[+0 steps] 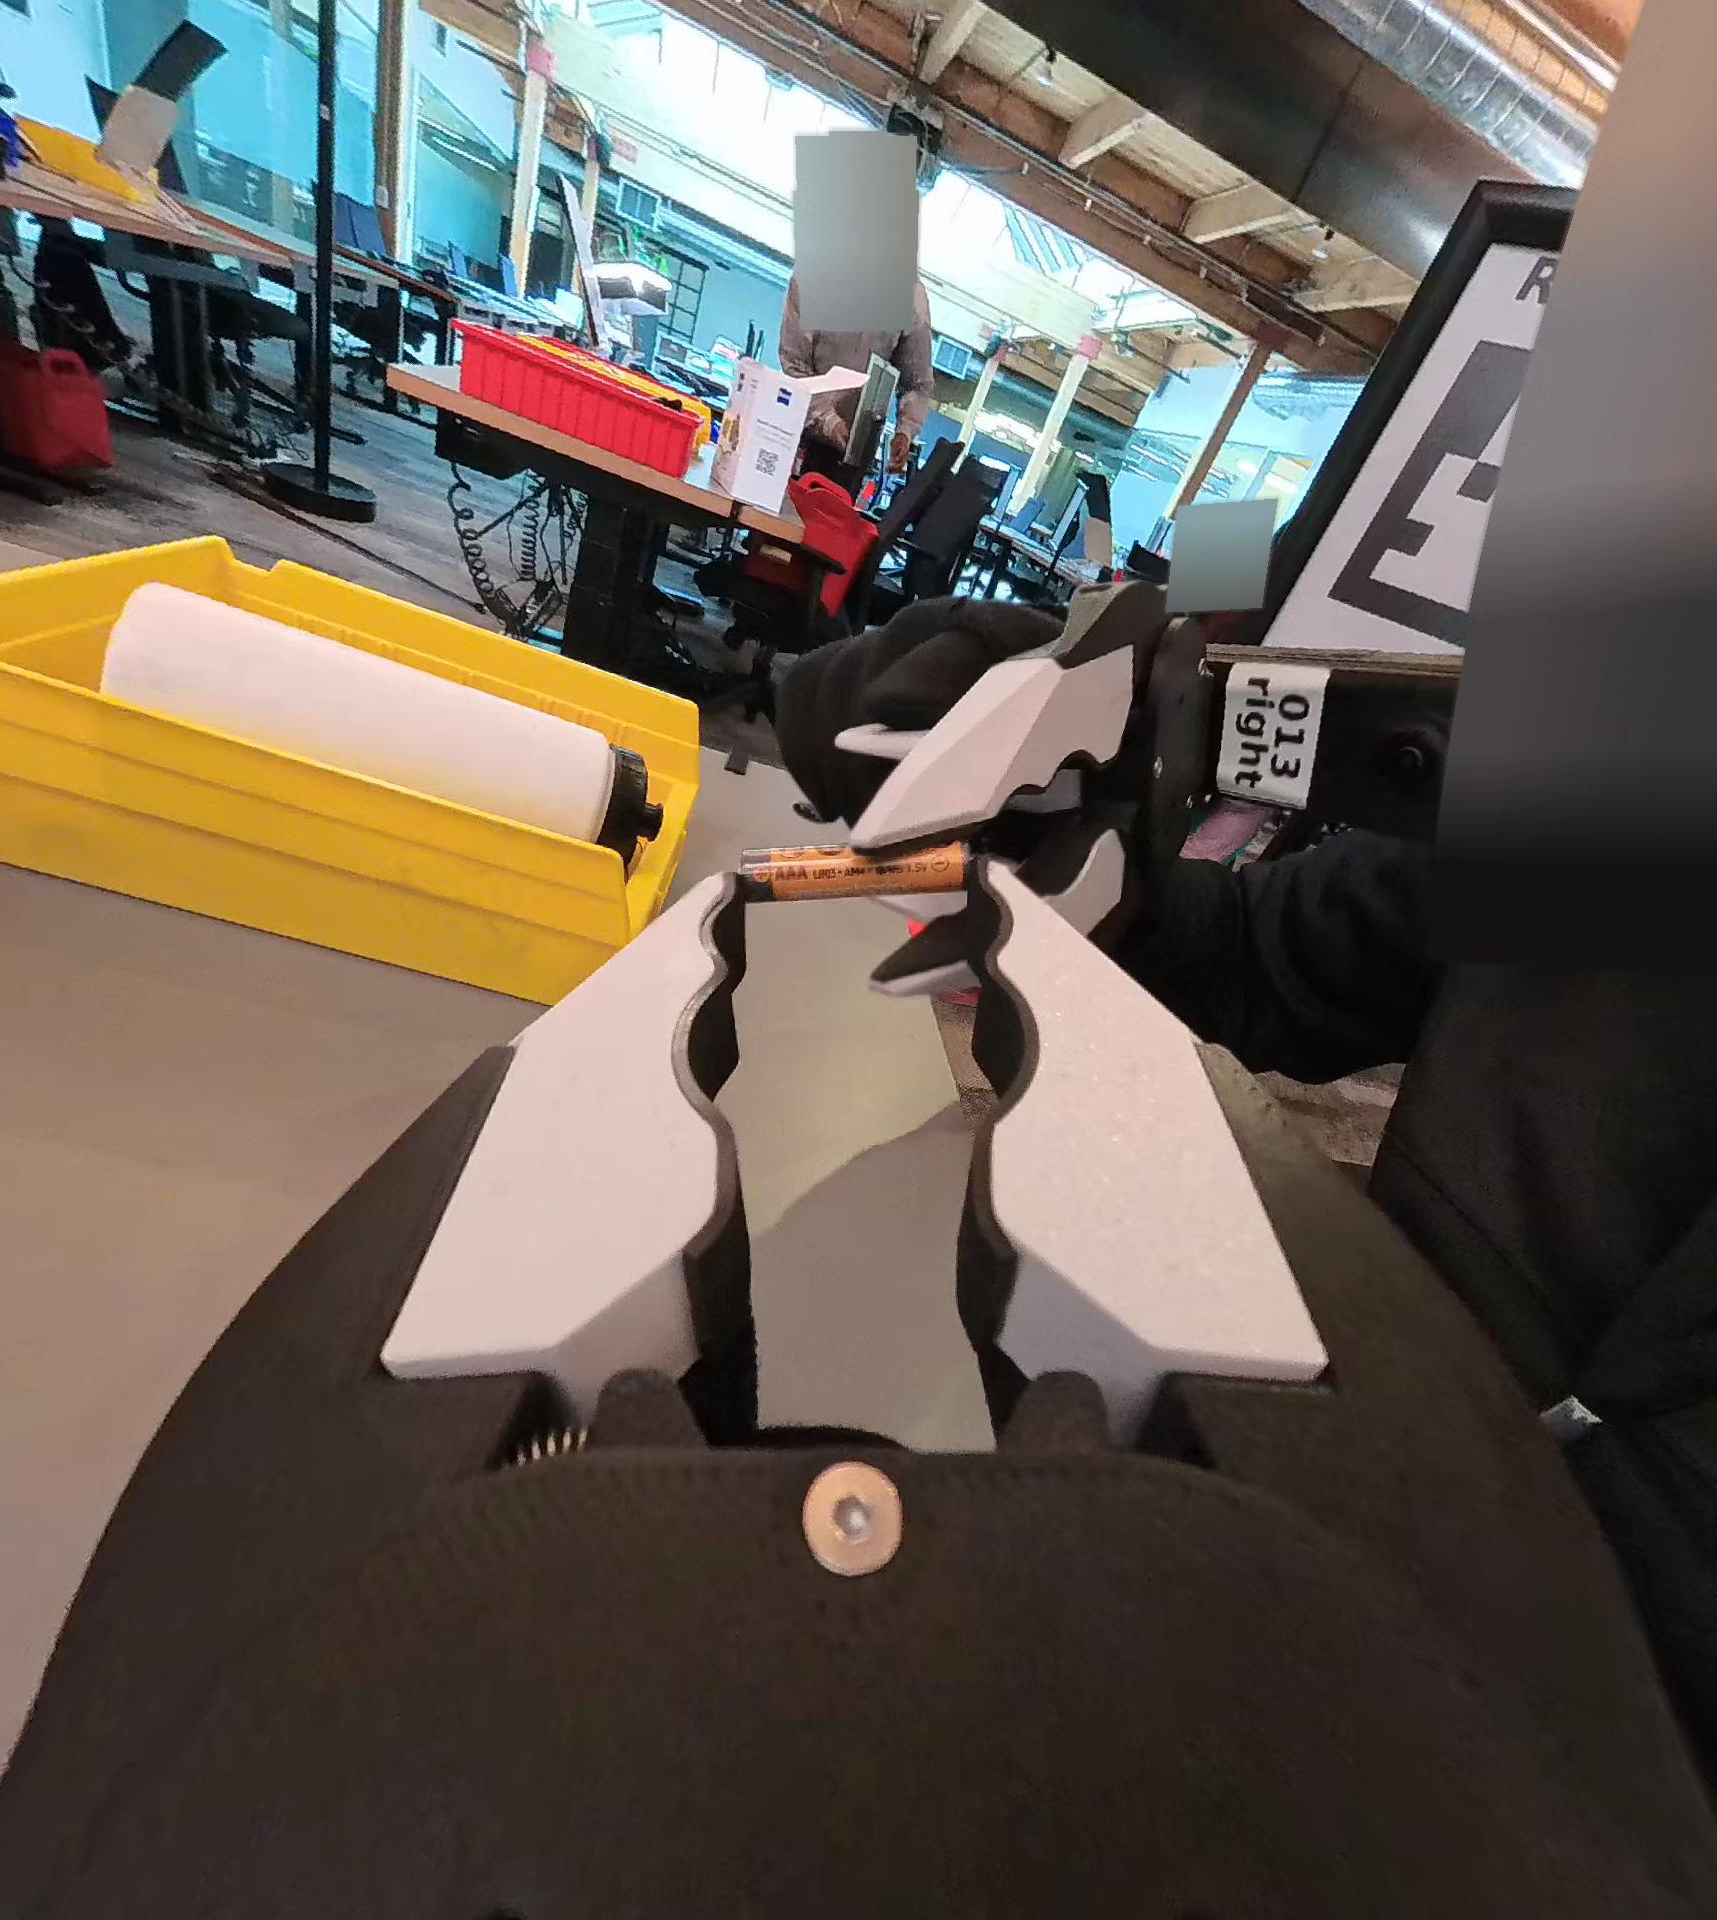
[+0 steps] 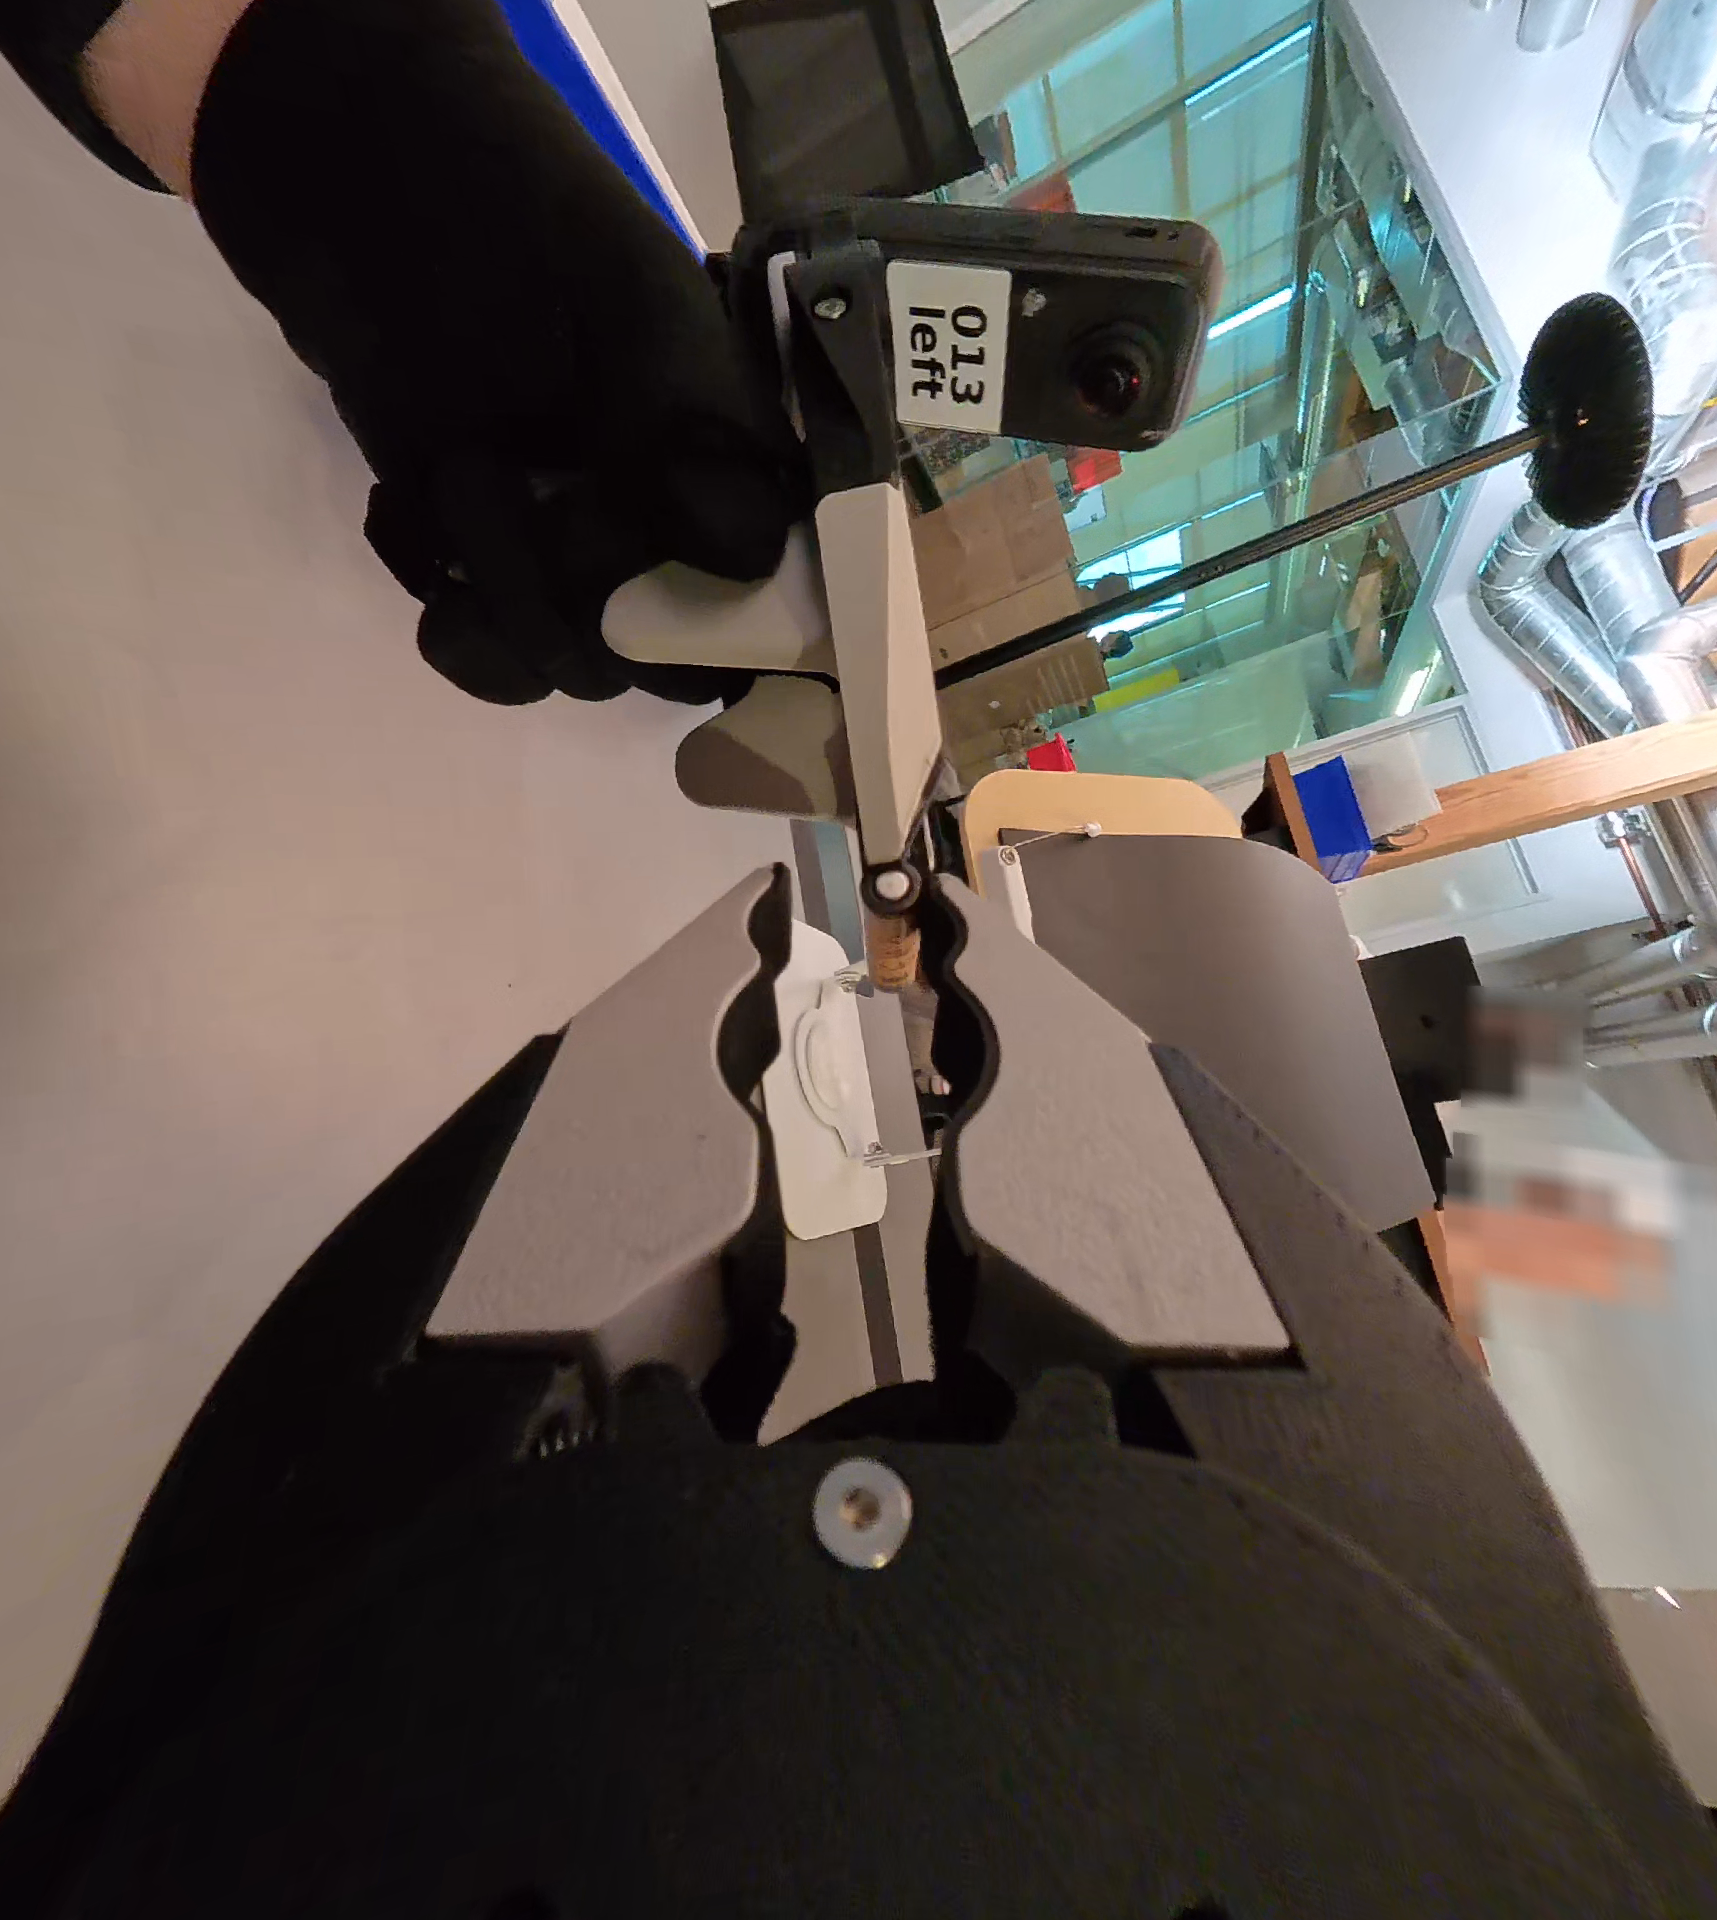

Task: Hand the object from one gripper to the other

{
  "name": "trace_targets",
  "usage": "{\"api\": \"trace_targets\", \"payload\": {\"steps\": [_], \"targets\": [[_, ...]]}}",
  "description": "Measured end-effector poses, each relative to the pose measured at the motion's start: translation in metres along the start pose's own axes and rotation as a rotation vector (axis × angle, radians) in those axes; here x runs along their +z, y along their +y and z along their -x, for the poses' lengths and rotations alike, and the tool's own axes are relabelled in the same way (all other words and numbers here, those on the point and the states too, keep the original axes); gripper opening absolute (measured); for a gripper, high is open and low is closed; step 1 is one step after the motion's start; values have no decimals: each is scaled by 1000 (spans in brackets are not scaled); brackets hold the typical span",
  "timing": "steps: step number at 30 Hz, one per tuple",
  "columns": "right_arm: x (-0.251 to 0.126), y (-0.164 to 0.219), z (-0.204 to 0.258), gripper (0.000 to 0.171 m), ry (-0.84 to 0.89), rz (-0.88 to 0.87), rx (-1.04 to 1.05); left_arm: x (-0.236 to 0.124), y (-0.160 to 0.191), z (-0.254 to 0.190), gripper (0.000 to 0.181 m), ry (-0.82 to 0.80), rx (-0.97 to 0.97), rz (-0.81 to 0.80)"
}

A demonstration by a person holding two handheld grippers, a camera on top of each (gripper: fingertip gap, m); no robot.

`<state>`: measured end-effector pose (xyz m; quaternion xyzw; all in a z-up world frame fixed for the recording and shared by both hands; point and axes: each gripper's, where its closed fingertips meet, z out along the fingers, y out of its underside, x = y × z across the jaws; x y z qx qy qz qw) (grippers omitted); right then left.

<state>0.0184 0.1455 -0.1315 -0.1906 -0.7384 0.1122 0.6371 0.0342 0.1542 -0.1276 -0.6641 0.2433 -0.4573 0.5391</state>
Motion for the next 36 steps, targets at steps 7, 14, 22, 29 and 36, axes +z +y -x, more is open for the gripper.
{"api": "trace_targets", "payload": {"steps": [7, 14, 22, 29, 36], "targets": [[-1, -1, -3, 8, 14, -2, 3, -1, 4, 2, 41, -7, -17, -6], [-5, 4, -10, 7, -36, -70, 282, -6, 3, 6, 49, -111, 179, 6], [-13, 26, -43, 8, -93, -378, 1206, -8, -7, 28, 49, -577, 746, 110], [-7, 27, -35, 8, -196, -578, 1601, 5, -8, 28, 35, -807, 1148, 219], [-3, 31, -27, 8, -208, -609, 1695, 8, -2, 30, 8, -812, 1216, 256]]}}
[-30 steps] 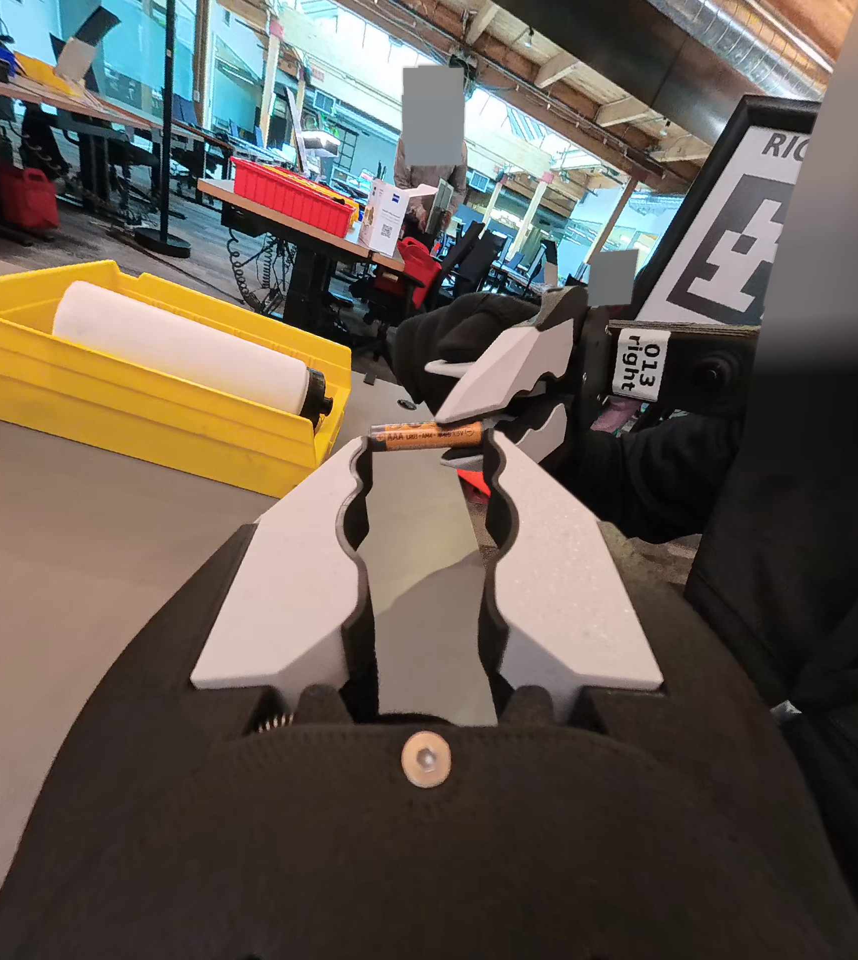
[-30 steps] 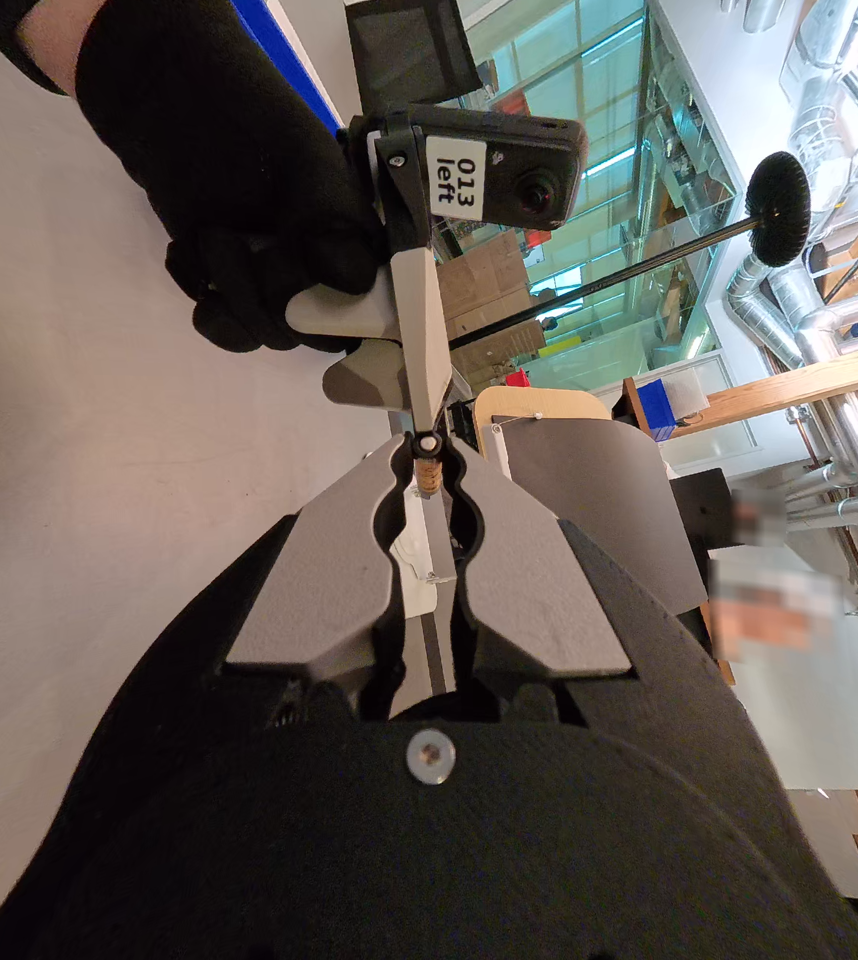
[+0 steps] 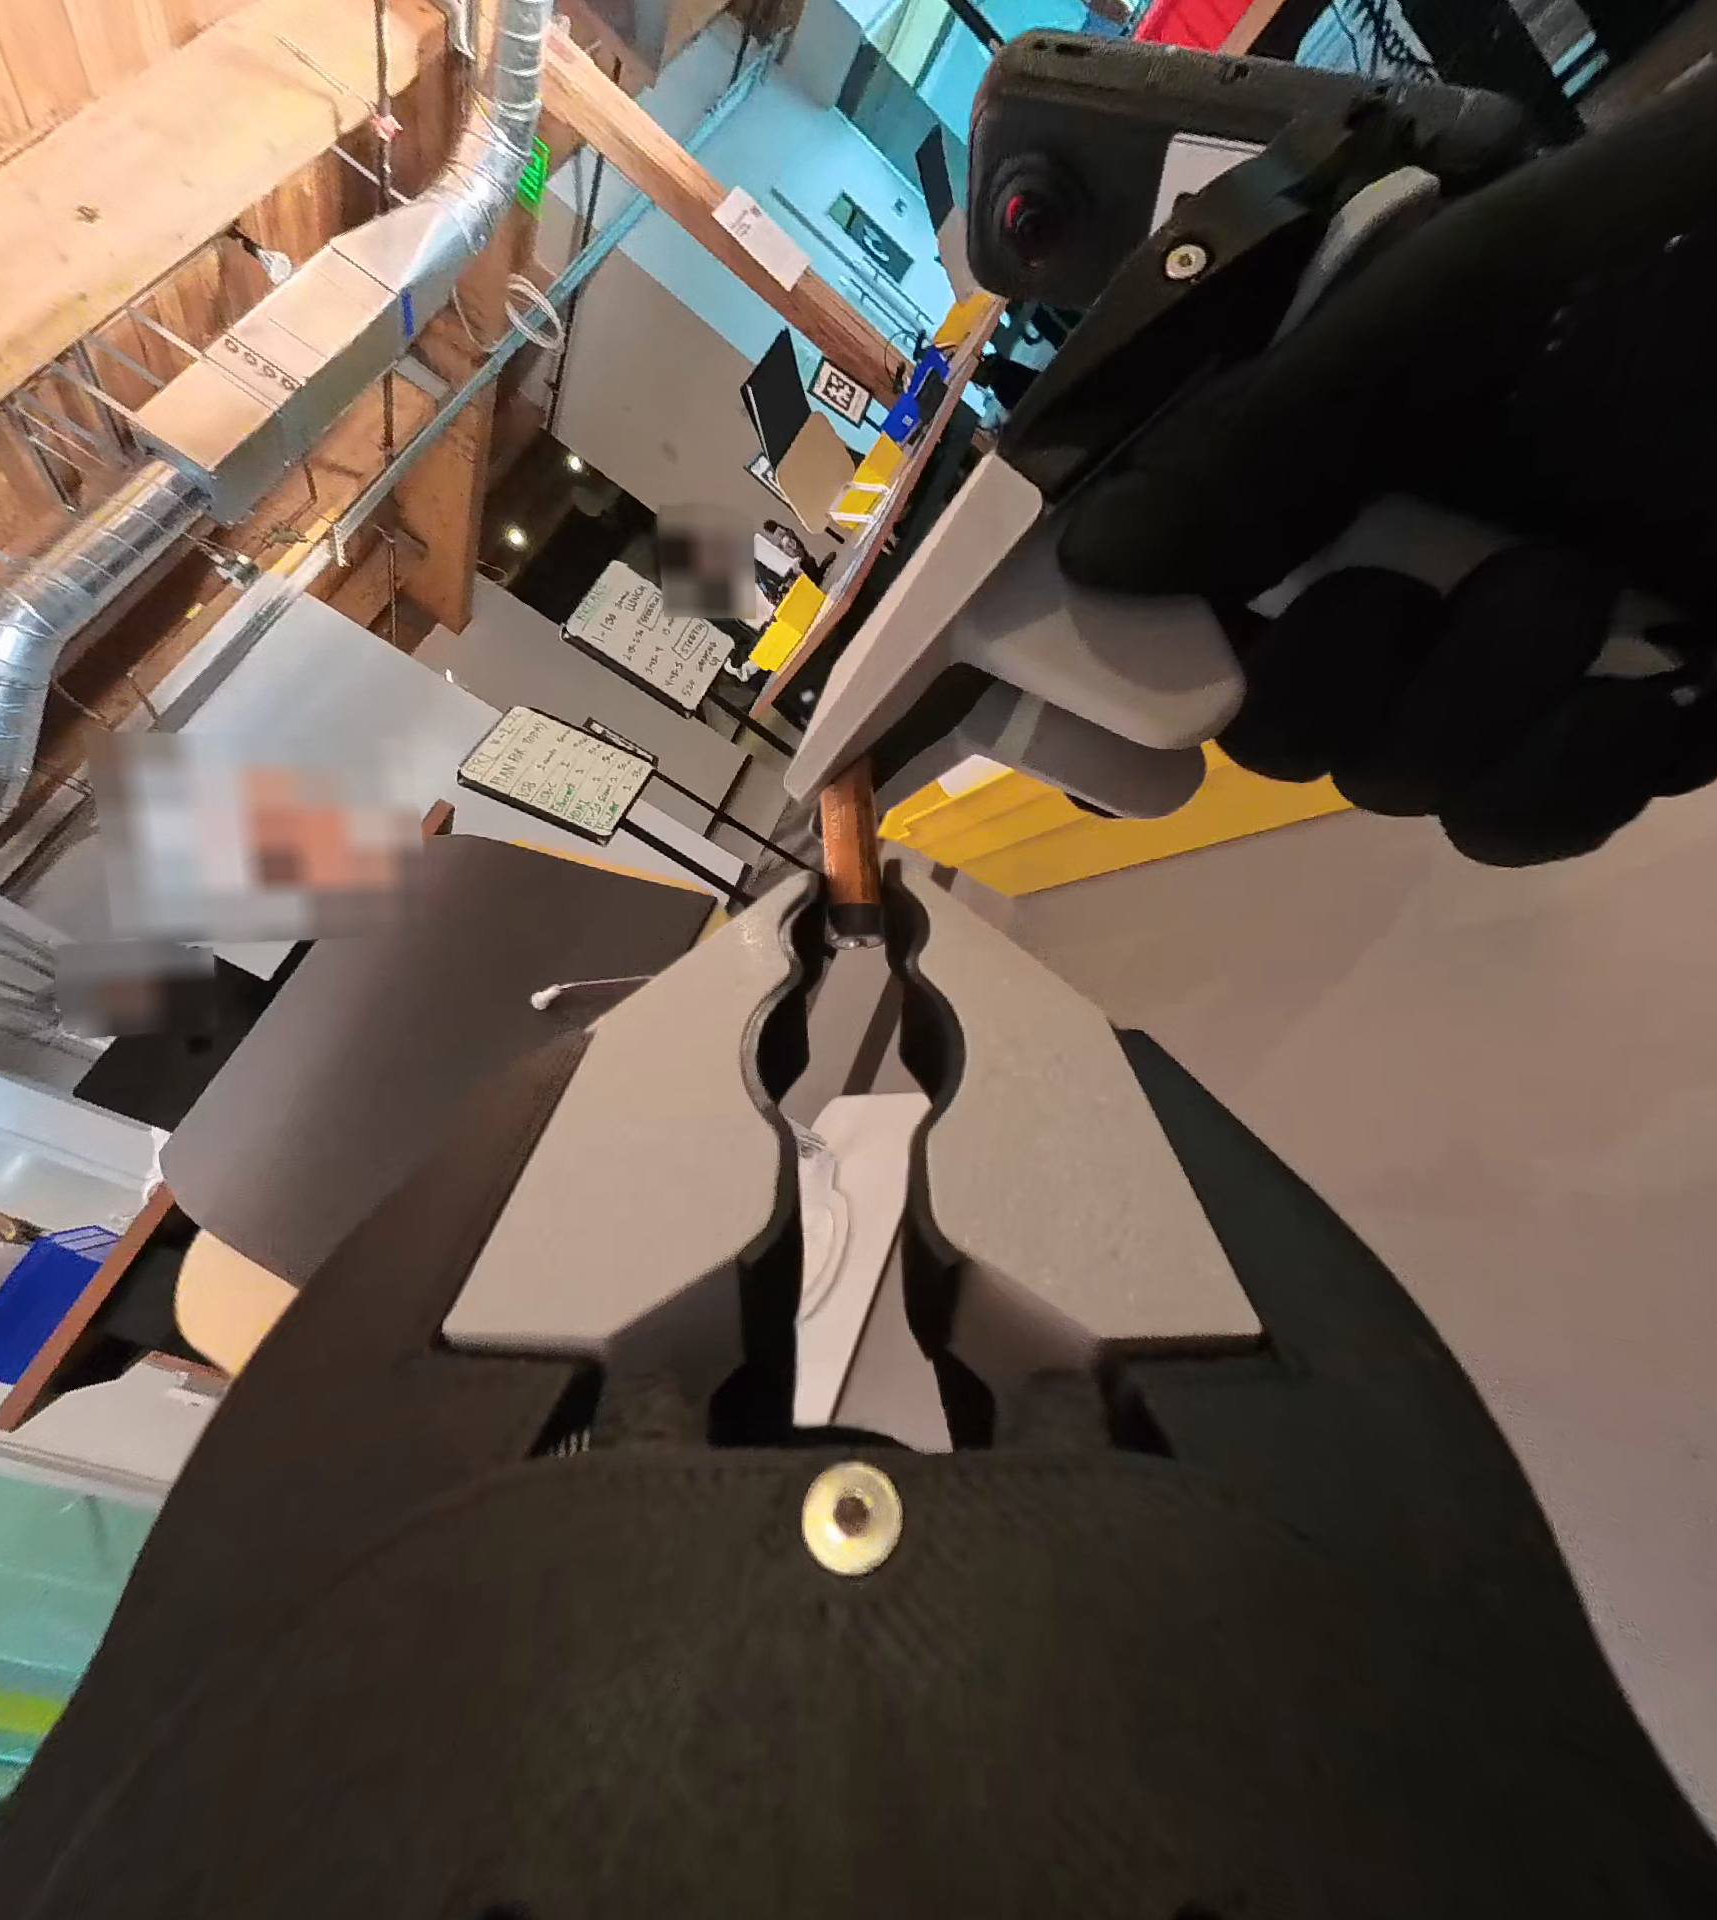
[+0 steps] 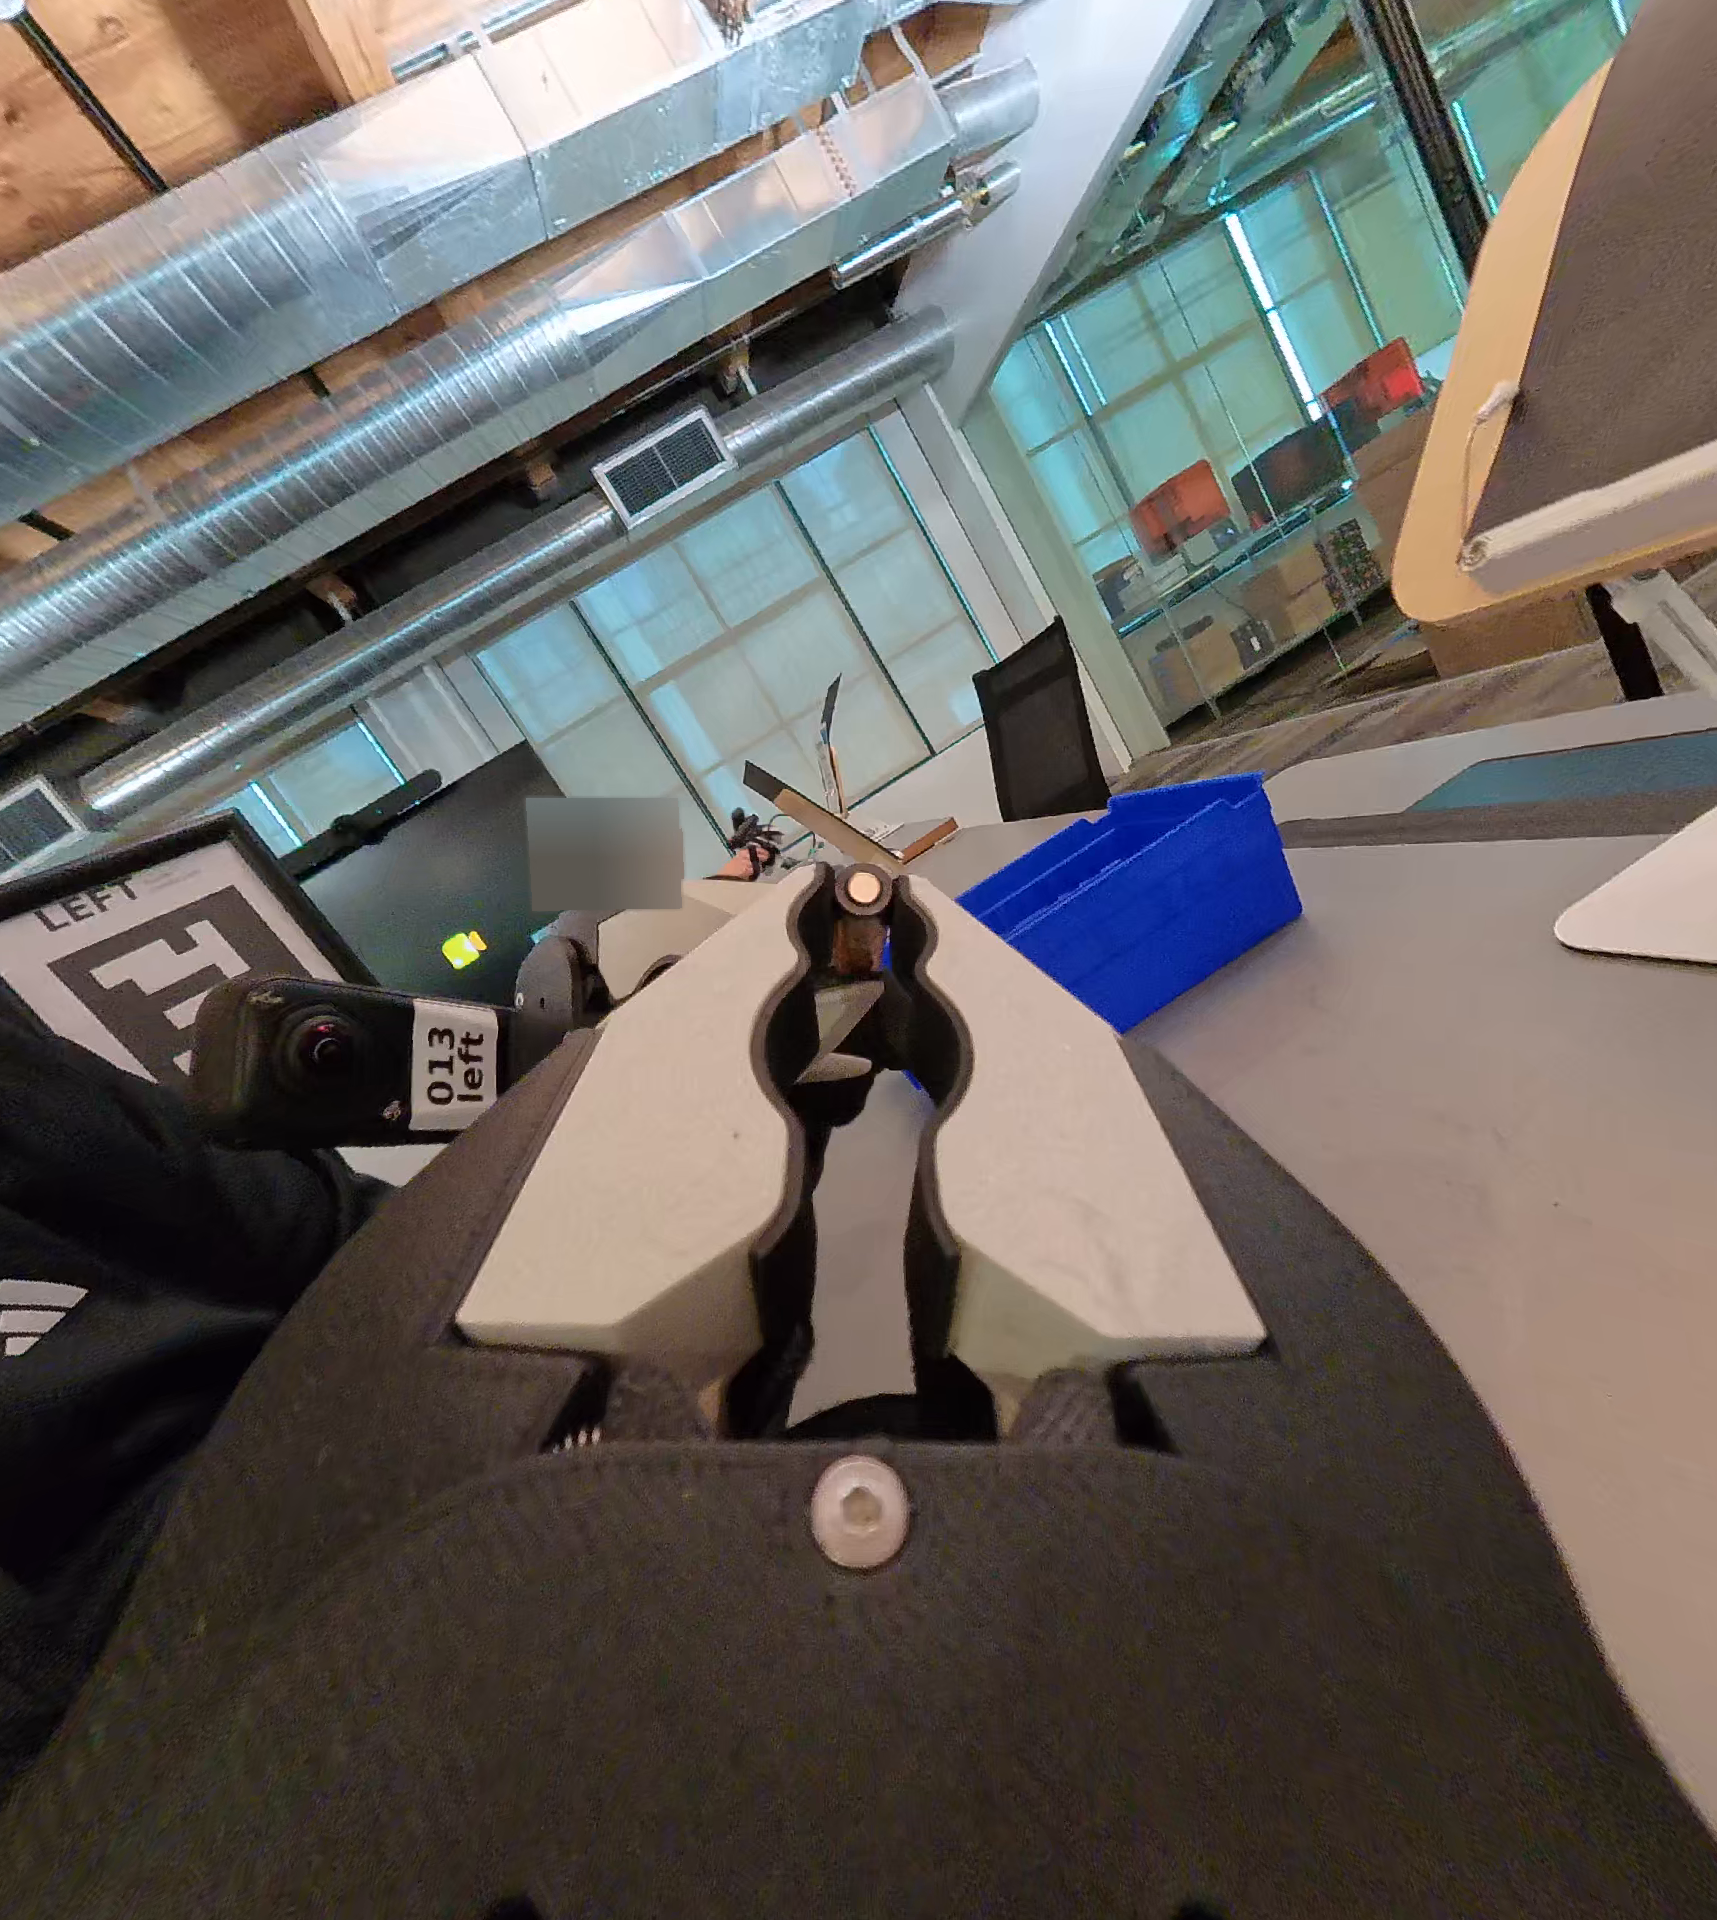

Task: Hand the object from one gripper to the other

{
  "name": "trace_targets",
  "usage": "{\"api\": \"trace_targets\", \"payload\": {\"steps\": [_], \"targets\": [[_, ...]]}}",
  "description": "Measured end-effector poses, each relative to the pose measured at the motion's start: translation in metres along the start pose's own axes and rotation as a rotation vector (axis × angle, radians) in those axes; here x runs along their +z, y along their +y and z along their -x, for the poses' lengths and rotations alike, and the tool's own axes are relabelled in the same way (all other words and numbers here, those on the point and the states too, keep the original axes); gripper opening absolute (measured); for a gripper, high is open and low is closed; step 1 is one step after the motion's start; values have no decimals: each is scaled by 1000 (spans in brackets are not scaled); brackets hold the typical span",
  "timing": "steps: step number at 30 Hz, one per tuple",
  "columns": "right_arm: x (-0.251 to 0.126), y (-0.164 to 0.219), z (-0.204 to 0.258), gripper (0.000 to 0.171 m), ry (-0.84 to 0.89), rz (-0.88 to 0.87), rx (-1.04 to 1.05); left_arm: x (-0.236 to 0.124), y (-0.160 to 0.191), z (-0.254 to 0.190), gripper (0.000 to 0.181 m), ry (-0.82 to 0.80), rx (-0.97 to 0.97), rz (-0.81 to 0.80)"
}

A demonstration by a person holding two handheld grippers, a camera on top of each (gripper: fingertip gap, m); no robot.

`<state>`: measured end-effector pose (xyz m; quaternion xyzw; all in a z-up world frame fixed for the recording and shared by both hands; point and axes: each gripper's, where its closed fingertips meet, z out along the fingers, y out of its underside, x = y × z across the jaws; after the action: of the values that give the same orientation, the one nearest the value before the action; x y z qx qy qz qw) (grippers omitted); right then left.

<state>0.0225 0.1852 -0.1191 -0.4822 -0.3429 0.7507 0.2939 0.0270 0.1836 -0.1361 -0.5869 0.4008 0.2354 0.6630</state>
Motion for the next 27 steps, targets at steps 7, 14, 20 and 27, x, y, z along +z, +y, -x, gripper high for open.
{"api": "trace_targets", "payload": {"steps": [7, 14, 20, 27], "targets": [[-2, -5, -11, 39, 66, -33, -56, 2, 9, 0, 8, 84, -191, 27], [-6, 3, -7, 59, 264, 190, -840, -5, 4, 19, 8, 393, -1169, -213], [5, 8, 2, 65, 348, 341, -1361, -10, -1, 6, 7, 661, -1587, -396], [6, 16, -2, 56, 342, 411, -1443, -11, 3, 3, 8, 701, -1734, -498]]}}
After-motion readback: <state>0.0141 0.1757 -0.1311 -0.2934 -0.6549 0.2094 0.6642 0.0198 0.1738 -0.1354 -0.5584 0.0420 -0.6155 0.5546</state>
